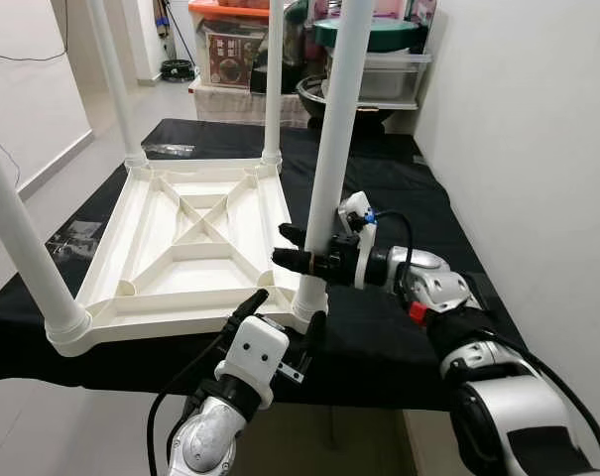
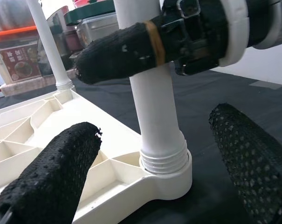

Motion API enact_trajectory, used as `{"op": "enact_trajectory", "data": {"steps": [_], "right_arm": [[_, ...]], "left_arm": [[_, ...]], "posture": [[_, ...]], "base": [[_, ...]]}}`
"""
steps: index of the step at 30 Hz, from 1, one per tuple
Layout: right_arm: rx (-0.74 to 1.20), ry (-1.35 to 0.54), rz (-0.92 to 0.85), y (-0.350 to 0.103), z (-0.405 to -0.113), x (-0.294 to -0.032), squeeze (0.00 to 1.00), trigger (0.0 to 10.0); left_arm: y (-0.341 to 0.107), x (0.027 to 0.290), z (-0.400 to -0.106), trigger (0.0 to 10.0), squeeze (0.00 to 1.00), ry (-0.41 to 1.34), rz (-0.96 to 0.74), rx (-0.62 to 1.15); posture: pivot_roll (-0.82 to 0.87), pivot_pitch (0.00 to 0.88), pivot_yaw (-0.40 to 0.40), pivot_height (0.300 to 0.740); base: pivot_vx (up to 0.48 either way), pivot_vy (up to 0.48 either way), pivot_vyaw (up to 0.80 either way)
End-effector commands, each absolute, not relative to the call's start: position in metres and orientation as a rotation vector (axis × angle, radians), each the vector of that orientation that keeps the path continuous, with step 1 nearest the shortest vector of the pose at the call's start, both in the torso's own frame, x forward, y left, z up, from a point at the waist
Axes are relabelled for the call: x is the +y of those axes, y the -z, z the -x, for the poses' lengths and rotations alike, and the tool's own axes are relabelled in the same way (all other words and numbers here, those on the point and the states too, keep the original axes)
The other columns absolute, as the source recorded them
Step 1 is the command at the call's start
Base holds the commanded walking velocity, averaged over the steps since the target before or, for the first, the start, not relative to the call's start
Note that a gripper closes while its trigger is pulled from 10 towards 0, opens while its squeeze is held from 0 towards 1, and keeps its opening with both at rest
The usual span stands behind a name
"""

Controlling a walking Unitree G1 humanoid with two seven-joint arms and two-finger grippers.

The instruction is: Building children table

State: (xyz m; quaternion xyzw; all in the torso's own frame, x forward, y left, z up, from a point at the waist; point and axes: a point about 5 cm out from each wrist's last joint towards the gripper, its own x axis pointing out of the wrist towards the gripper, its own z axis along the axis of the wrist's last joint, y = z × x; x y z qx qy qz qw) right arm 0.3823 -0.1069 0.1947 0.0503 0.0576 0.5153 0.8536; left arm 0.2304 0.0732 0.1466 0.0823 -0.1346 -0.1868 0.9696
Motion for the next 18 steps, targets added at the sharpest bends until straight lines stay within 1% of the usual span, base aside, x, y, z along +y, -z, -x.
{"op": "enact_trajectory", "data": {"steps": [1,2,4,6,7,8,11,12,13,14,15,16,17,18], "right_arm": [[0.107,-0.921,-0.09,-0.197,-0.392,-0.107,0.0,0.0],[0.107,-0.921,-0.09,-0.197,-0.392,-0.107,0.0,0.0],[0.11,-0.747,-0.112,-0.196,-0.399,-0.115,0.0,0.0],[0.103,-0.612,-0.121,-0.196,-0.404,-0.122,0.0,0.0],[0.103,-0.612,-0.121,-0.196,-0.404,-0.122,0.0,0.0],[0.105,-0.546,-0.132,-0.196,-0.406,-0.125,0.0,0.0],[0.127,-0.232,-0.148,-0.191,-0.412,-0.141,0.0,0.0],[0.127,-0.232,-0.148,-0.191,-0.412,-0.141,0.0,0.0],[0.132,-0.162,-0.159,-0.189,-0.412,-0.145,0.0,0.0],[0.143,-0.007,-0.155,-0.185,-0.412,-0.155,0.0,0.0],[0.143,-0.007,-0.155,-0.185,-0.412,-0.155,0.0,0.0],[0.149,0.108,-0.15,-0.182,-0.411,-0.162,0.0,0.0],[0.149,0.108,-0.15,-0.182,-0.411,-0.162,0.0,0.0],[0.136,0.207,-0.145,-0.181,-0.409,-0.166,0.0,0.0]], "left_arm": [[-0.145,0.073,-0.23,10.0,0.0,0.377,-0.176,-0.262],[-0.145,0.073,-0.23,10.0,0.0,0.377,-0.176,-0.262],[-0.145,0.073,-0.23,10.0,0.0,0.377,-0.176,-0.261],[-0.144,0.072,-0.231,10.0,0.0,0.379,-0.178,-0.259],[-0.144,0.072,-0.231,10.0,0.0,0.379,-0.178,-0.259],[-0.144,0.072,-0.231,10.0,0.0,0.38,-0.178,-0.26],[-0.144,0.072,-0.231,10.0,0.0,0.382,-0.18,-0.258],[-0.144,0.072,-0.231,10.0,0.0,0.382,-0.18,-0.258],[-0.144,0.072,-0.231,10.0,0.0,0.381,-0.181,-0.258],[-0.144,0.072,-0.231,10.0,0.0,0.381,-0.18,-0.26],[-0.144,0.072,-0.231,10.0,0.0,0.381,-0.18,-0.26],[-0.144,0.072,-0.231,10.0,0.0,0.381,-0.18,-0.26],[-0.144,0.072,-0.231,10.0,0.0,0.381,-0.18,-0.26],[-0.144,0.072,-0.231,10.0,0.0,0.381,-0.18,-0.26]], "posture": [[0.09,0.037,-0.105,0.74],[0.09,0.037,-0.105,0.74],[0.09,0.037,-0.105,0.74],[0.08,0.037,-0.103,0.74],[0.08,0.037,-0.103,0.74],[0.08,0.036,-0.103,0.74],[0.08,0.037,-0.1,0.74],[0.08,0.037,-0.1,0.74],[0.08,0.037,-0.099,0.74],[0.08,0.039,-0.103,0.74],[0.08,0.039,-0.103,0.74],[0.08,0.039,-0.102,0.74],[0.08,0.039,-0.102,0.74],[0.08,0.038,-0.102,0.74]], "base": [[0.0,0.0,0.0],[0.0,0.0,0.0],[0.0,0.0,0.0],[0.0,0.0,0.0],[0.0,0.0,0.0],[0.0,0.0,0.0],[0.0,0.0,0.0],[0.0,0.0,0.0],[0.0,0.0,0.0],[0.0,0.0,0.0],[0.0,0.0,0.0],[0.0,0.0,0.0],[0.0,0.0,0.0],[0.0,0.0,0.0]]}}
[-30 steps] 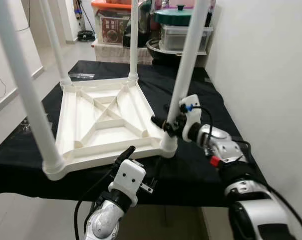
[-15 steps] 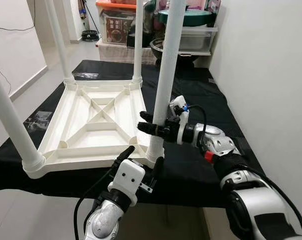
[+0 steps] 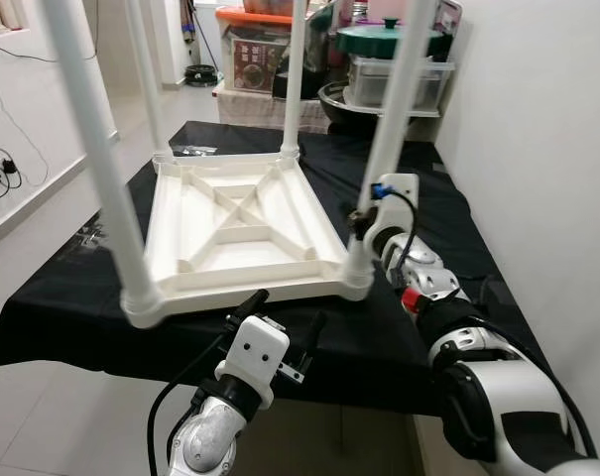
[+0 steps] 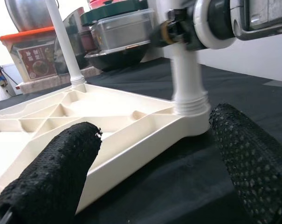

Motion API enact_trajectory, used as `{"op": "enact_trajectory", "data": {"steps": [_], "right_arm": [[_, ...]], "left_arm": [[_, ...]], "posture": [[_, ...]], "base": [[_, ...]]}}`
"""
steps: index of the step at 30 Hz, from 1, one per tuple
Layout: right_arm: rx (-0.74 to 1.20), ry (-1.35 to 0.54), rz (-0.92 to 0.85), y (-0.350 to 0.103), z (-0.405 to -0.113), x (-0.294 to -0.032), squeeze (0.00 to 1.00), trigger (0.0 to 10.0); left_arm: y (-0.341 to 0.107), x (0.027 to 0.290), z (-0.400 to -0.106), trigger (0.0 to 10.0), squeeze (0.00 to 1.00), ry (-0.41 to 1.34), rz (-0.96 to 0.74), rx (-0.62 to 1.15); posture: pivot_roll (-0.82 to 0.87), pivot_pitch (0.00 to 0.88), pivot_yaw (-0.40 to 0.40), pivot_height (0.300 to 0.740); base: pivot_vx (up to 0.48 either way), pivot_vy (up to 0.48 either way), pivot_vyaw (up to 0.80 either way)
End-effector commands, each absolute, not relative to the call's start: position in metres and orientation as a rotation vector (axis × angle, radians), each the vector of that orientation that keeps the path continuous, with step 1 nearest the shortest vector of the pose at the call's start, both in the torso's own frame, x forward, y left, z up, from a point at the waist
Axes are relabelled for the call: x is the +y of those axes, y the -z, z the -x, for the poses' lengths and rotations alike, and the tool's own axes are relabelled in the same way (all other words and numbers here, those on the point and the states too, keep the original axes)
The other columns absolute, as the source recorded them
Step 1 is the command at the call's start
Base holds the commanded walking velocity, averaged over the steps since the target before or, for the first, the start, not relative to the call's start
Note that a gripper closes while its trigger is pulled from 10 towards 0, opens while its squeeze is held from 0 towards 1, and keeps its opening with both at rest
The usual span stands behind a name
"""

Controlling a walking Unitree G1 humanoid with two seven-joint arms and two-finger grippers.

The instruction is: Building children table

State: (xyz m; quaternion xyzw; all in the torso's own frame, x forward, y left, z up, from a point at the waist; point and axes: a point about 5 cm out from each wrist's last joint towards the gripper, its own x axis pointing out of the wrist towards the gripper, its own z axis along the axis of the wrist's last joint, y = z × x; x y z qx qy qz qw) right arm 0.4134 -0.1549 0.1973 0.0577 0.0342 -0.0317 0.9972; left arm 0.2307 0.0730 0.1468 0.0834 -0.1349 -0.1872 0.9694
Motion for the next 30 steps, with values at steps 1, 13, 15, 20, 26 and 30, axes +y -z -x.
{"op": "enact_trajectory", "data": {"steps": [1,13,15,20,26,30], "right_arm": [[0.136,0.207,-0.145,-0.181,-0.409,-0.166,0.0,0.0],[0.069,0.152,-0.165,-0.184,-0.407,-0.126,0.0,10.0],[0.008,0.023,-0.134,-0.188,-0.407,-0.115,1.0,10.0],[0.008,-0.27,-0.205,-0.189,-0.406,-0.101,0.0,10.0],[0.035,-0.712,-0.2,-0.191,-0.396,-0.105,0.0,10.0],[0.048,-0.809,-0.19,-0.192,-0.393,-0.109,0.0,10.0]], "left_arm": [[-0.144,0.072,-0.231,10.0,0.0,0.381,-0.18,-0.26],[-0.144,0.072,-0.231,10.0,0.0,0.379,-0.181,-0.258],[-0.144,0.072,-0.231,10.0,0.0,0.379,-0.18,-0.257],[-0.143,0.071,-0.231,10.0,0.0,0.379,-0.179,-0.257],[-0.143,0.071,-0.231,10.0,0.0,0.379,-0.178,-0.259],[-0.143,0.071,-0.231,10.0,0.0,0.378,-0.178,-0.259]], "posture": [[0.08,0.038,-0.102,0.74],[0.08,0.035,-0.106,0.74],[0.08,0.034,-0.106,0.74],[0.08,0.027,-0.107,0.74],[0.08,0.02,-0.107,0.74],[0.08,0.017,-0.107,0.74]], "base": [[0.0,0.0,0.0],[0.0,0.0,0.0],[0.0,0.0,0.0],[0.0,0.0,0.0],[0.0,0.0,0.0],[0.0,0.0,0.0]]}}
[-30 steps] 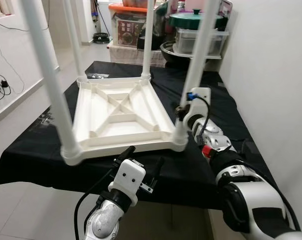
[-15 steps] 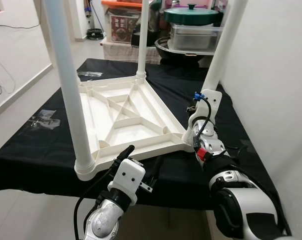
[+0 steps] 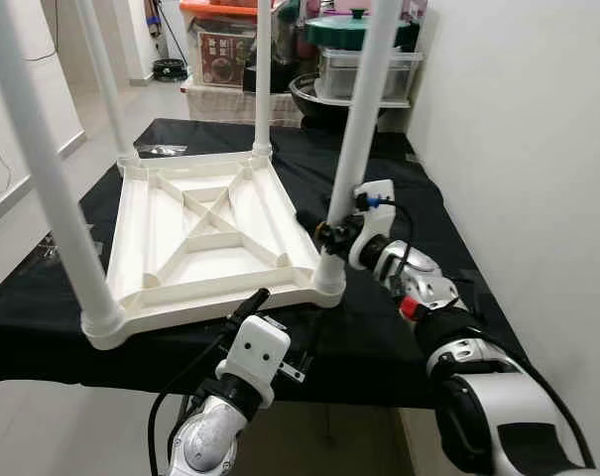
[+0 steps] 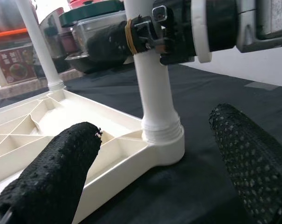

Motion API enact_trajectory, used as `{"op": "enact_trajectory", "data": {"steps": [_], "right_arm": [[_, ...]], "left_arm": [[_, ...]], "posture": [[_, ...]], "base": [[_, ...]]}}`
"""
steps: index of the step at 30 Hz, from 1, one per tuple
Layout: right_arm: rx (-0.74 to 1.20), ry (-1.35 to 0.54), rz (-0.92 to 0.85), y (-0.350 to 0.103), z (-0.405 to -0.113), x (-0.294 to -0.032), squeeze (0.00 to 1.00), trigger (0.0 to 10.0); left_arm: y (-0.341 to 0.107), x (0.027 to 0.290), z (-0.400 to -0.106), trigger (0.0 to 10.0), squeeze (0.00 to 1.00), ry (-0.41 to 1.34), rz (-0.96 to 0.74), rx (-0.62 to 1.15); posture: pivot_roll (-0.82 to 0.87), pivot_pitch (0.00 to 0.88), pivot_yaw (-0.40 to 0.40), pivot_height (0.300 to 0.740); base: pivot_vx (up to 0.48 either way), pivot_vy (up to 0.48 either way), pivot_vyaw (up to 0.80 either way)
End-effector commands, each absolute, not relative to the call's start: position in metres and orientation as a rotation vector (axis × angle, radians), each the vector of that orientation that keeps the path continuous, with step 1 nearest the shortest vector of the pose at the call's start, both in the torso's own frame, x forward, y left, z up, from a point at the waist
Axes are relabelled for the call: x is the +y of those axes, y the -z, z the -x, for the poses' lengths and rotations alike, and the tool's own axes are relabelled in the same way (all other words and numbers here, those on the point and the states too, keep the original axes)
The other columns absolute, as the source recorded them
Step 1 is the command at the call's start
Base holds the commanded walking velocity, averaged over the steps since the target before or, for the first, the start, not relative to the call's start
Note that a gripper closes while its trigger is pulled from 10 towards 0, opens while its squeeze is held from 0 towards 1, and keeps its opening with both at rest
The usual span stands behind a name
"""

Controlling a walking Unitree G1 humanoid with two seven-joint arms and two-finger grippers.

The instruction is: Building children table

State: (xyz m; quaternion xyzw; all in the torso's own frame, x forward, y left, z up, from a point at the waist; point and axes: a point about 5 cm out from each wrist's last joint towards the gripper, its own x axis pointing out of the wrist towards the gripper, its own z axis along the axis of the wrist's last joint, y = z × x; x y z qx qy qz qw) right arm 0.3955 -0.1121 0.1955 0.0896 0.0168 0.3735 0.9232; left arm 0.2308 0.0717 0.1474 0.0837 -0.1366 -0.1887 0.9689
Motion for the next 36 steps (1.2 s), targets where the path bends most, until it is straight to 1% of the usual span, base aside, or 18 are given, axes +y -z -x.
{"op": "enact_trajectory", "data": {"steps": [1,2,4,10,12,13,15,21,23,24,25,26,28,30,31,33,34,36], "right_arm": [[0.065,-0.943,-0.177,-0.194,-0.388,-0.112,0.0,10.0],[0.069,-1.046,-0.157,-0.195,-0.384,-0.113,0.0,10.0],[0.071,-1.095,-0.116,-0.195,-0.383,-0.11,0.0,10.0],[0.067,-1.204,-0.096,-0.197,-0.379,-0.095,0.0,10.0],[0.067,-1.204,-0.096,-0.197,-0.379,-0.095,0.0,10.0],[0.074,-1.202,-0.101,-0.197,-0.38,-0.091,0.0,0.0],[0.061,-1.129,-0.107,-0.198,-0.384,-0.085,0.0,0.0],[0.05,-1.008,-0.091,-0.197,-0.389,-0.088,0.0,0.0],[0.057,-0.838,-0.076,-0.196,-0.397,-0.096,0.0,0.0],[0.057,-0.838,-0.076,-0.196,-0.397,-0.096,0.0,0.0],[0.061,-0.708,-0.074,-0.197,-0.402,-0.103,0.0,0.0],[0.089,-0.481,-0.078,-0.194,-0.409,-0.118,0.0,0.0],[0.089,-0.481,-0.078,-0.194,-0.409,-0.118,0.0,0.0],[0.126,-0.035,-0.085,-0.187,-0.413,-0.151,0.0,0.0],[0.126,-0.035,-0.085,-0.187,-0.413,-0.151,0.0,0.0],[0.145,0.236,-0.135,-0.179,-0.409,-0.169,0.0,0.0],[0.145,0.236,-0.135,-0.179,-0.409,-0.169,0.0,0.0],[0.145,0.36,-0.18,-0.174,-0.404,-0.164,0.0,0.0]], "left_arm": [[-0.143,0.071,-0.23,10.0,0.0,0.379,-0.178,-0.259],[-0.143,0.071,-0.23,10.0,0.0,0.379,-0.179,-0.259],[-0.143,0.071,-0.23,10.0,0.0,0.378,-0.18,-0.259],[-0.143,0.072,-0.229,10.0,0.0,0.379,-0.184,-0.257],[-0.143,0.072,-0.229,10.0,0.0,0.379,-0.184,-0.257],[-0.143,0.072,-0.23,10.0,0.0,0.379,-0.184,-0.256],[-0.143,0.071,-0.23,10.0,0.0,0.379,-0.184,-0.256],[-0.143,0.072,-0.23,10.0,0.0,0.377,-0.183,-0.257],[-0.143,0.071,-0.23,10.0,0.0,0.378,-0.183,-0.257],[-0.143,0.071,-0.23,10.0,0.0,0.378,-0.183,-0.257],[-0.143,0.071,-0.23,10.0,0.0,0.379,-0.183,-0.257],[-0.143,0.071,-0.23,10.0,0.0,0.378,-0.183,-0.257],[-0.143,0.071,-0.23,10.0,0.0,0.378,-0.183,-0.257],[-0.143,0.071,-0.231,10.0,0.0,0.38,-0.187,-0.256],[-0.143,0.071,-0.231,10.0,0.0,0.38,-0.187,-0.256],[-0.144,0.072,-0.231,10.0,0.0,0.38,-0.189,-0.257],[-0.144,0.072,-0.231,10.0,0.0,0.38,-0.189,-0.257],[-0.144,0.072,-0.231,10.0,0.0,0.381,-0.19,-0.257]], "posture": [[0.08,0.015,-0.107,0.74],[0.08,0.013,-0.107,0.74],[0.09,0.011,-0.111,0.74],[0.09,0.018,-0.109,0.74],[0.09,0.018,-0.109,0.74],[0.09,0.021,-0.111,0.74],[0.1,0.025,-0.114,0.74],[0.09,0.026,-0.112,0.74],[0.09,0.026,-0.112,0.74],[0.09,0.026,-0.112,0.74],[0.09,0.031,-0.108,0.74],[0.09,0.031,-0.108,0.74],[0.09,0.031,-0.108,0.74],[0.08,0.032,-0.106,0.74],[0.08,0.032,-0.106,0.74],[0.08,0.033,-0.105,0.74],[0.08,0.033,-0.105,0.74],[0.08,0.033,-0.103,0.74]], "base": [[0.0,0.0,0.0],[0.0,0.0,0.0],[0.0,0.0,0.0],[0.0,0.0,0.0],[0.0,0.0,0.0],[0.0,0.0,0.0],[0.0,0.0,0.0],[0.0,0.0,0.0],[0.0,0.0,0.0],[0.0,0.0,0.0],[0.0,0.0,0.0],[0.0,0.0,0.0],[0.0,0.0,0.0],[0.0,0.0,0.0],[0.0,0.0,0.0],[0.0,0.0,0.0],[0.0,0.0,0.0],[0.0,0.0,0.0]]}}
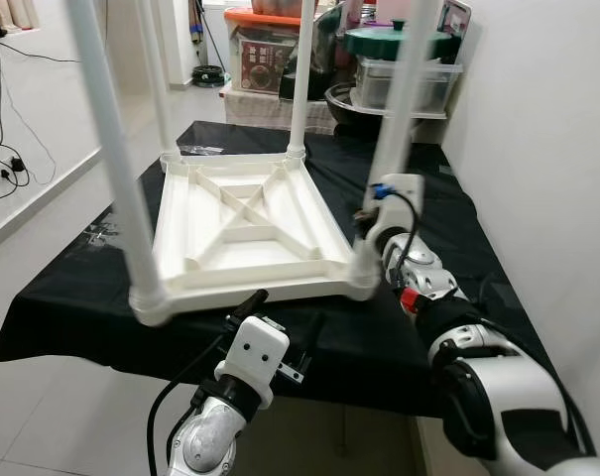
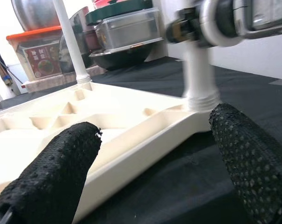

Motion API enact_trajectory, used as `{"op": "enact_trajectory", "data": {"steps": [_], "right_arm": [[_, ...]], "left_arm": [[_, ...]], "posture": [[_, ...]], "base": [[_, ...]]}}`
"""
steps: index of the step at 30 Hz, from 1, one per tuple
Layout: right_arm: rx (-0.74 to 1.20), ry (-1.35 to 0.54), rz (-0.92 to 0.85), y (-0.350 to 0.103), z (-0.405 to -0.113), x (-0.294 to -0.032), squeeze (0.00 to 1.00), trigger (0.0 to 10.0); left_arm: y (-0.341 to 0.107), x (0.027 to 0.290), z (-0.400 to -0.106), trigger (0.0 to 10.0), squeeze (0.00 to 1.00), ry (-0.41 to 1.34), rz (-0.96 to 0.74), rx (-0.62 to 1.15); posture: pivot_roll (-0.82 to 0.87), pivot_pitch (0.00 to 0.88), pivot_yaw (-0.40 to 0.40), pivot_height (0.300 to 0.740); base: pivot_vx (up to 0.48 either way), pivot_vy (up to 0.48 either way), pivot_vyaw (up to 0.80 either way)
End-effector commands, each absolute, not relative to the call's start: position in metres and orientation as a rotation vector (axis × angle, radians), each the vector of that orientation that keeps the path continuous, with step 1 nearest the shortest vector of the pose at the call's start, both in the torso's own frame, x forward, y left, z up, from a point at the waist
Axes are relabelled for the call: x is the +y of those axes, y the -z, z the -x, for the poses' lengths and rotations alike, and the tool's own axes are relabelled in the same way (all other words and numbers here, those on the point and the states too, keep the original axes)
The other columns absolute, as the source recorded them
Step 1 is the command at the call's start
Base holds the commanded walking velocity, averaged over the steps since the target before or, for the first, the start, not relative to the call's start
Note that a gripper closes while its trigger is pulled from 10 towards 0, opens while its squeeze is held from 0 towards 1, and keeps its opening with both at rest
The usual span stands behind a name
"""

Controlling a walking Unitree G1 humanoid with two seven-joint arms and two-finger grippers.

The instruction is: Building children table

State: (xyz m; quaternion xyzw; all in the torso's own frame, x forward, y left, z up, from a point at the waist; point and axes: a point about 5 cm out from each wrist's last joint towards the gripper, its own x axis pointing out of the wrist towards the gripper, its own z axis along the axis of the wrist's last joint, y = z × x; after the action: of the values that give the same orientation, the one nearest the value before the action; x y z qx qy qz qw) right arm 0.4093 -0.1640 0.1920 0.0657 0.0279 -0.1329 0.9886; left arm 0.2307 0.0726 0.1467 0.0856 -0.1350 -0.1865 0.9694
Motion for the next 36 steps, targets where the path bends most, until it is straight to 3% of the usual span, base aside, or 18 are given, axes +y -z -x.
{"op": "enact_trajectory", "data": {"steps": [1,5,6,7,8,13,14,15,16,18,19,20,23,30,36], "right_arm": [[0.145,0.36,-0.18,-0.174,-0.404,-0.164,0.0,0.0],[0.136,0.356,-0.204,-0.174,-0.403,-0.152,0.0,0.0],[0.111,0.283,-0.209,-0.179,-0.405,-0.139,0.0,10.0],[0.063,0.188,-0.217,-0.186,-0.406,-0.126,0.0,10.0],[0.011,0.119,-0.211,-0.192,-0.407,-0.116,1.0,10.0],[-0.071,0.034,-0.172,-0.2,-0.406,-0.104,1.0,10.0],[-0.077,-0.042,-0.185,-0.2,-0.405,-0.099,0.0,10.0],[-0.077,-0.042,-0.185,-0.2,-0.405,-0.099,0.0,10.0],[-0.077,-0.301,-0.168,-0.196,-0.402,-0.088,0.0,10.0],[-0.077,-0.301,-0.168,-0.196,-0.402,-0.088,0.0,10.0],[0.011,-0.602,-0.174,-0.183,-0.396,-0.092,0.0,10.0],[0.011,-0.602,-0.174,-0.183,-0.396,-0.092,0.0,10.0],[0.064,-0.85,-0.183,-0.182,-0.389,-0.106,0.0,10.0],[0.039,-1.081,-0.167,-0.194,-0.382,-0.11,0.0,10.0],[0.027,-1.315,-0.164,-0.205,-0.374,-0.093,0.0,10.0]], "left_arm": [[-0.144,0.072,-0.231,10.0,0.0,0.381,-0.19,-0.257],[-0.144,0.071,-0.231,10.0,0.0,0.381,-0.19,-0.258],[-0.144,0.072,-0.232,10.0,0.0,0.381,-0.19,-0.258],[-0.144,0.072,-0.232,10.0,0.0,0.38,-0.19,-0.257],[-0.144,0.072,-0.232,10.0,0.0,0.38,-0.19,-0.257],[-0.144,0.072,-0.232,10.0,0.0,0.38,-0.189,-0.256],[-0.144,0.072,-0.232,10.0,0.0,0.38,-0.188,-0.256],[-0.144,0.072,-0.232,10.0,0.0,0.38,-0.188,-0.256],[-0.144,0.071,-0.232,10.0,0.0,0.379,-0.188,-0.255],[-0.144,0.071,-0.232,10.0,0.0,0.379,-0.188,-0.255],[-0.144,0.071,-0.232,10.0,0.0,0.377,-0.186,-0.257],[-0.144,0.071,-0.232,10.0,0.0,0.377,-0.186,-0.257],[-0.143,0.072,-0.231,10.0,0.0,0.377,-0.185,-0.257],[-0.143,0.071,-0.23,10.0,0.0,0.378,-0.187,-0.256],[-0.143,0.071,-0.229,10.0,0.0,0.379,-0.188,-0.255]], "posture": [[0.08,0.033,-0.103,0.74],[0.08,0.035,-0.105,0.74],[0.08,0.037,-0.103,0.74],[0.08,0.037,-0.105,0.74],[0.08,0.037,-0.104,0.74],[0.08,0.038,-0.104,0.74],[0.08,0.037,-0.106,0.74],[0.08,0.037,-0.106,0.74],[0.08,0.036,-0.105,0.74],[0.08,0.036,-0.105,0.74],[0.08,0.032,-0.109,0.74],[0.08,0.032,-0.109,0.74],[0.08,0.027,-0.108,0.74],[0.09,0.02,-0.11,0.74],[0.1,0.014,-0.11,0.74]], "base": [[0.0,0.0,0.0],[0.0,0.0,0.0],[0.0,0.0,0.0],[0.0,0.0,0.0],[0.0,0.0,0.0],[0.0,0.0,0.0],[0.0,0.0,0.0],[0.0,0.0,0.0],[0.0,0.0,0.0],[0.0,0.0,0.0],[0.0,0.0,0.0],[0.0,0.0,0.0],[0.0,0.0,0.0],[0.0,0.0,0.0],[0.0,0.0,0.0]]}}
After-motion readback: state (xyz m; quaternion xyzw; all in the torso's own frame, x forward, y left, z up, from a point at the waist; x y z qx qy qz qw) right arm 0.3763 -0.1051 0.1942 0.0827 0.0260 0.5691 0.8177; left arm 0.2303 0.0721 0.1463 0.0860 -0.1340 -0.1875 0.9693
